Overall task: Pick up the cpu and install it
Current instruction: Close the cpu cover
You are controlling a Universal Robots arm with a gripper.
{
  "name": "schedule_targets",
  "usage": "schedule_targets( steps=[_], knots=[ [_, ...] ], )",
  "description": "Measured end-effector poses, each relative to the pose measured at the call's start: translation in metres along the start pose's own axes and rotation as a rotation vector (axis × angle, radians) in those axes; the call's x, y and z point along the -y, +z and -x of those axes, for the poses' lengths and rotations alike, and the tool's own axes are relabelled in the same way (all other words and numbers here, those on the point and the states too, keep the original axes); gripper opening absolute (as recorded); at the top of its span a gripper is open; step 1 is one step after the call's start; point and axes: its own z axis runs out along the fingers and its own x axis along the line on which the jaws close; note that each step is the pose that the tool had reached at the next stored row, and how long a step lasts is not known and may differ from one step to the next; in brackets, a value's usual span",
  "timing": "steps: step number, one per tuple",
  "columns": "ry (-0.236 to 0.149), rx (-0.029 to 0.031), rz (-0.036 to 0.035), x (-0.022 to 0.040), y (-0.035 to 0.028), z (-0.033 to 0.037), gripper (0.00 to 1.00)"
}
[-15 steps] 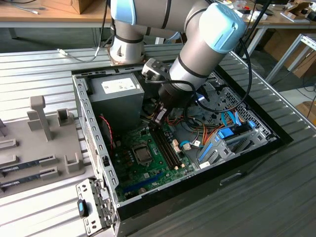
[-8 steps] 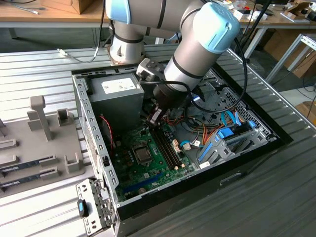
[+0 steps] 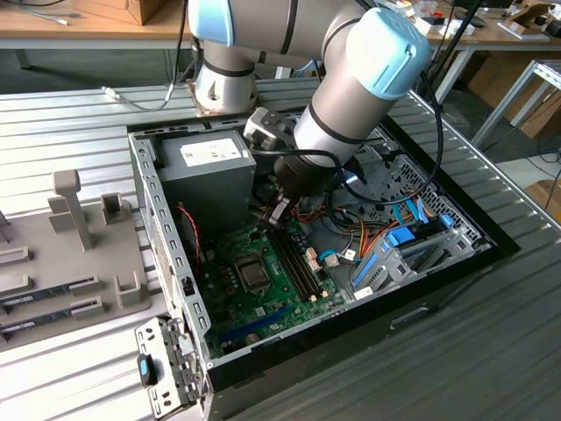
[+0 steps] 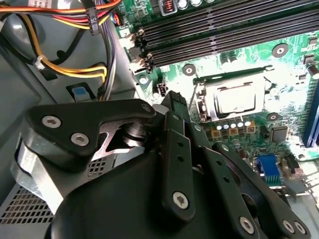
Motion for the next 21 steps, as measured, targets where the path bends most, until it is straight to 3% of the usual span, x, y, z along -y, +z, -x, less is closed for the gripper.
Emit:
schedule_targets(
  steps=[6, 11, 21],
  knots=[
    [-0.002, 0.0002, 0.0005, 0.0022, -0.0007, -0.0022, 0.11],
    [-0.002, 0.0008, 0.0011, 0.0004, -0.0103, -0.003, 0.11],
    [-0.002, 0.0006, 0.0008, 0.0093, -0.0119, -0.012, 0.11]
  ],
)
